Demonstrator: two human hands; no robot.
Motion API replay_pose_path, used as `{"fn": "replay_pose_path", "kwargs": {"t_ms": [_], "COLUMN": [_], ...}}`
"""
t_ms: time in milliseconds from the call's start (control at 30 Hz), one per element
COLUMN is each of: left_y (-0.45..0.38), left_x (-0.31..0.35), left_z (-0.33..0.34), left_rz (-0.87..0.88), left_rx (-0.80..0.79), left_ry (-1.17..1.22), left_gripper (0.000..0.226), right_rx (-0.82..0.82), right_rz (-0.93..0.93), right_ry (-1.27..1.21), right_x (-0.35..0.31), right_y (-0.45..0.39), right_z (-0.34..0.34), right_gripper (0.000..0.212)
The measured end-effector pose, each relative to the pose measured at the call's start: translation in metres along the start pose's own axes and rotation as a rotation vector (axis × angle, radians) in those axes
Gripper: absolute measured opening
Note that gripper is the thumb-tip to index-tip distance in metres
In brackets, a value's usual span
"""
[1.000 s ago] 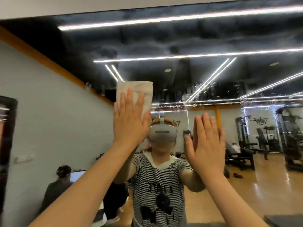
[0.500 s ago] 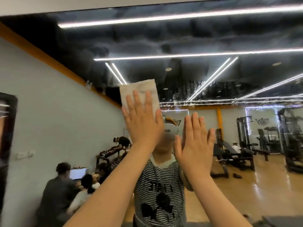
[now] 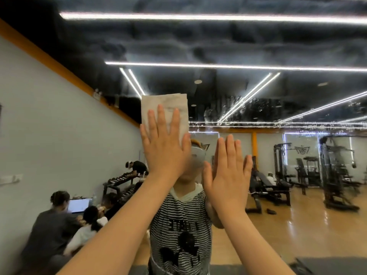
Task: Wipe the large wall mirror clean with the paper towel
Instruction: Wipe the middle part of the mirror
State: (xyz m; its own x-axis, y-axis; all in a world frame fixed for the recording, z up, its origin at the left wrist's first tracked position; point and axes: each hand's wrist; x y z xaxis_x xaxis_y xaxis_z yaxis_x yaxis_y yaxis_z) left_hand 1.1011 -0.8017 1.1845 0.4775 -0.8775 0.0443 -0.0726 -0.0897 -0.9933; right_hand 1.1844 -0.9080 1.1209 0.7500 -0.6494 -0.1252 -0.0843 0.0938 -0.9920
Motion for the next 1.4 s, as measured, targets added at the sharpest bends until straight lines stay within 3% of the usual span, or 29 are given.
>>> {"fn": "replay_pose_path", "kwargs": {"t_ms": [167, 400, 500, 667, 900, 1133, 1400], "left_y": [0.003, 0.004, 0.004, 0.004, 0.005, -0.005, -0.009], "left_x": [0.003, 0.004, 0.004, 0.007, 0.018, 0.021, 0.020], "left_z": [0.001, -0.003, -0.006, -0.012, -0.018, -0.027, -0.014], "left_rz": [-0.003, -0.029, -0.021, -0.057, -0.118, -0.113, -0.131], "left_rx": [0.016, -0.085, -0.110, -0.140, -0.106, -0.022, -0.035], "left_ry": [0.010, -0.011, -0.021, -0.028, -0.020, -0.007, -0.048], "left_gripper": [0.064, 0.067, 0.068, 0.069, 0.068, 0.057, 0.064], "right_rx": [0.014, -0.058, -0.109, -0.163, -0.203, -0.226, -0.164], "right_rz": [-0.002, 0.001, -0.078, -0.281, -0.196, -0.233, -0.244], "right_ry": [0.005, 0.024, 0.017, 0.023, 0.043, 0.035, 0.020], "right_x": [-0.001, -0.002, 0.005, 0.065, 0.188, 0.199, 0.202], "right_y": [-0.001, -0.001, -0.002, -0.005, -0.022, -0.021, -0.021], "right_z": [0.001, -0.005, -0.013, -0.044, -0.066, -0.065, -0.060], "right_gripper": [0.063, 0.064, 0.068, 0.068, 0.066, 0.064, 0.065]}}
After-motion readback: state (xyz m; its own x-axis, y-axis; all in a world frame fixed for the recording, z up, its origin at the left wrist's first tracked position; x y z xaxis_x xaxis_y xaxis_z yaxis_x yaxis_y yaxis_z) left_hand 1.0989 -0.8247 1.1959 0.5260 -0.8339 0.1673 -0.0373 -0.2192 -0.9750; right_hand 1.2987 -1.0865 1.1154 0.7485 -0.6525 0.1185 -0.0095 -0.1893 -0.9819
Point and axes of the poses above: each hand's wrist, its own y-axis away from the middle knuckle, its own z-axis out of the palm, x = y × z, and after that the axes turned 3 degrees about -y, right-handed
